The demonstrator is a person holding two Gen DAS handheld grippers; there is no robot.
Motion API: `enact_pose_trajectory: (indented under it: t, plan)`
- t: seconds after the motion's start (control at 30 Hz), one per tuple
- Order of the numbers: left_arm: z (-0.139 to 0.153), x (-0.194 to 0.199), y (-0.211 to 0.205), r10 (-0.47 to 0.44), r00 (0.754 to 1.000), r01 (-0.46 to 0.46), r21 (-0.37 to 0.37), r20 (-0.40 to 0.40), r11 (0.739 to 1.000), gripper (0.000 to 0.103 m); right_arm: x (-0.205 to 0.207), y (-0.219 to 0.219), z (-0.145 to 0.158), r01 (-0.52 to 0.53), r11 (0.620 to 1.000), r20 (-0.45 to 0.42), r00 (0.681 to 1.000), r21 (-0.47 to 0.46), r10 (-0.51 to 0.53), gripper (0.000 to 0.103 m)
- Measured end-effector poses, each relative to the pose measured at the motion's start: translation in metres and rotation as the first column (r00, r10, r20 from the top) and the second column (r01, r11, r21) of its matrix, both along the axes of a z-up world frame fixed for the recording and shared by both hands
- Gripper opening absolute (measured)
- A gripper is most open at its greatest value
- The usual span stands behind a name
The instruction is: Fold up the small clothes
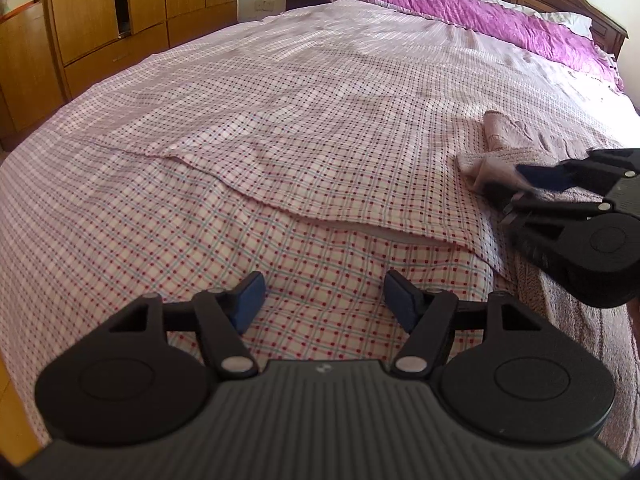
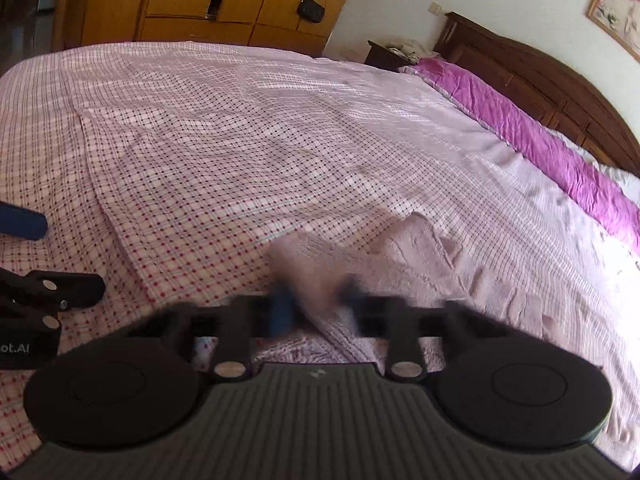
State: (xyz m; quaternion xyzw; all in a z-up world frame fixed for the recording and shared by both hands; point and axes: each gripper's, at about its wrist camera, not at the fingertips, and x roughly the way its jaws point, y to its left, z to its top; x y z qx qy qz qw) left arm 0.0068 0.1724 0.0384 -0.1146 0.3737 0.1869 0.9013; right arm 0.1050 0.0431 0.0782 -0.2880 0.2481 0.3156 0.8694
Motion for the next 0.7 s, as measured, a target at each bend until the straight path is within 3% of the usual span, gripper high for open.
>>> enact_pose_trajectory:
  t: [0.13,0.3,0.5,0.7]
  plan:
    - [0.002,-0.001,-0.001,0.001,1.000,-0.001,0.004,-0.001,1.000,0.068,-0.002,-0.014,0.020,0.021,0.998,0.079,0.997,0.053,-0.025,0.008]
    - [0.013,-0.001,-0.001,0.004,1.000,-0.004,-0.006,0.000,1.000,0.068,0.016,-0.060,0.066,0.118,0.975,0.098,0.986,0.188,-0.138,0.008]
    - [0.039,0.000,-0.005,-0.038,0.997,0.038,-0.005,0.068,0.999,0.069,0.035,-0.160,0.114,0.265,0.913,0.088,0.948,0.310,-0.305,0.008]
    - [0.061,0.023,-0.029,-0.111,0.990,0.108,0.048,0.086,0.993,0.068,0.034,-0.262,0.120,0.387,0.847,0.069,0.896,0.364,-0.438,0.008]
